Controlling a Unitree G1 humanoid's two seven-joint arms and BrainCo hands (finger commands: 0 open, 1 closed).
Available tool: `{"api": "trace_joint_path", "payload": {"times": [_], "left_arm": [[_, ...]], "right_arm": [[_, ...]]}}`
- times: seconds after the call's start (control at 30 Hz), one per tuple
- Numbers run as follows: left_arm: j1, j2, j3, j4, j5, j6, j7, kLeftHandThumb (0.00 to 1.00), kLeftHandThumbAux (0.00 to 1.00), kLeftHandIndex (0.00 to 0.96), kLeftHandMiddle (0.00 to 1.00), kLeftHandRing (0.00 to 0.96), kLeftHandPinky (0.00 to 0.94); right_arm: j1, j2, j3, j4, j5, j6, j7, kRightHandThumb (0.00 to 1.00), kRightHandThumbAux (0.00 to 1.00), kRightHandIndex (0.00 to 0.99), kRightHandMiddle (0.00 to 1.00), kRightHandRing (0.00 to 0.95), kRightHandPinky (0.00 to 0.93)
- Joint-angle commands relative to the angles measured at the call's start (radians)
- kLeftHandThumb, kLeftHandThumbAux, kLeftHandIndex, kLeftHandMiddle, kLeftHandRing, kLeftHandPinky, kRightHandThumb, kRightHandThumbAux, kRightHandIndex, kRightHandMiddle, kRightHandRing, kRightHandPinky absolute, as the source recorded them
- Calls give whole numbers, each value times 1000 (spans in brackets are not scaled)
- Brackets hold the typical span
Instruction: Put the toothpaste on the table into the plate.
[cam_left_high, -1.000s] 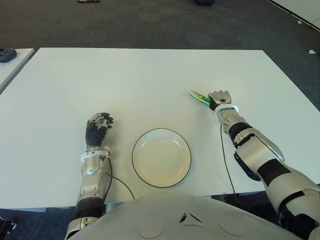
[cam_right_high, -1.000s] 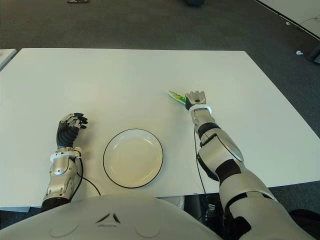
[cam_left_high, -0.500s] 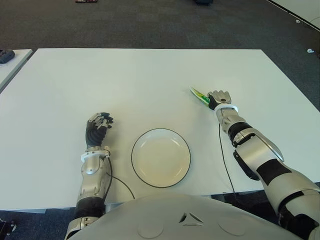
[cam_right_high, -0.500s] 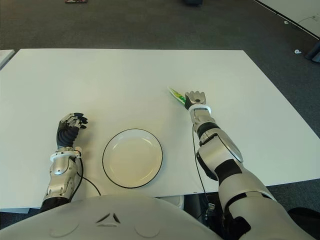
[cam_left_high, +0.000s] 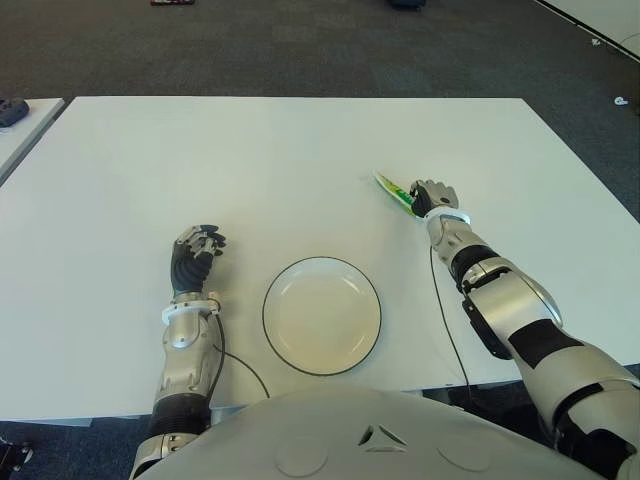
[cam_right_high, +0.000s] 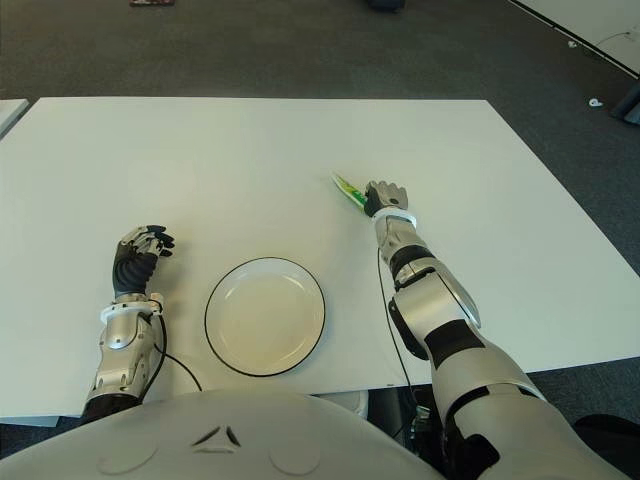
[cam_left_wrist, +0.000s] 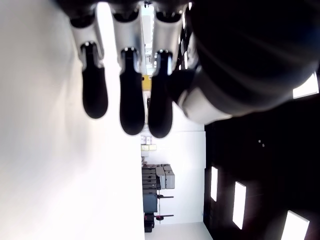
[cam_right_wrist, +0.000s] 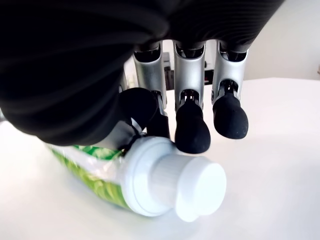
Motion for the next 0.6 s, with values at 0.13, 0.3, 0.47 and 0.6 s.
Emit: {"api": "trace_joint_path", "payload": {"times": [0.13,0.3,0.47,0.6], "left_arm": [[-23,-13,-3,20,0,8,9,705,717,428,527,529,516],[-28,-15,-3,24,3,0,10,705,717,428,526,528,522],[-31,-15,-4,25,5,5,11,705,717,428,521,525,522],[-33,-16,-3,27,4,-1,11,705,717,428,515,521,523]], "right_arm": [[0,47,-96,-26,98,-72,-36,840,682,421,580,809,829],[-8,68,-156,-31,152,-107,-41,738,714,434,787,844,858],[-11,76,-195,-35,186,-144,-29,707,723,438,866,869,874],[-17,77,-211,-43,198,-171,-11,704,724,439,876,876,878]]}}
